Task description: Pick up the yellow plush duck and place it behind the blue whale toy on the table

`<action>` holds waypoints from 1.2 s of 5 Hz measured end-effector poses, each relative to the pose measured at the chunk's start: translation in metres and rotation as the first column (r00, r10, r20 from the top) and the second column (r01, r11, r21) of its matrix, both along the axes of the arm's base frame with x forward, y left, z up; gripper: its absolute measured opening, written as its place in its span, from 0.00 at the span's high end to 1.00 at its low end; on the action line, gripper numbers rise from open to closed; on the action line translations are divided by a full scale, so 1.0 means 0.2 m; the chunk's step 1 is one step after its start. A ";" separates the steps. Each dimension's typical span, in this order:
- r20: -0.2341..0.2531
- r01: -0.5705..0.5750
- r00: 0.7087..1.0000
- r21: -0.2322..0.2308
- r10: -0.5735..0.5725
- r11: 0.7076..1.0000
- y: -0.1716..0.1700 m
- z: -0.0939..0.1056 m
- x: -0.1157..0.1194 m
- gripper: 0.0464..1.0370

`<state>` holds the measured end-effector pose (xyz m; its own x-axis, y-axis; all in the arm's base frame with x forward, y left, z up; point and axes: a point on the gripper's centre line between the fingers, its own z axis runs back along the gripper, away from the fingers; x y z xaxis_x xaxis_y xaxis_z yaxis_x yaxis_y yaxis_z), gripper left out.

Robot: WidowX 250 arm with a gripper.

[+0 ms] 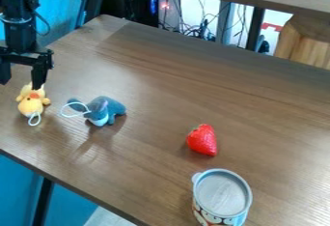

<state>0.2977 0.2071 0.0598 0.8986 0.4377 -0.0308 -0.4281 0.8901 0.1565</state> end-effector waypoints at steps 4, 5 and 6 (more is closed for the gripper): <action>0.057 -0.165 0.984 -0.058 0.168 0.985 0.01 -0.17 -0.05 0.36; 0.087 -0.165 0.981 -0.082 0.172 0.983 -0.01 -0.13 -0.03 0.56; 0.121 0.014 0.993 -0.094 -0.002 0.996 -0.08 0.01 0.11 0.64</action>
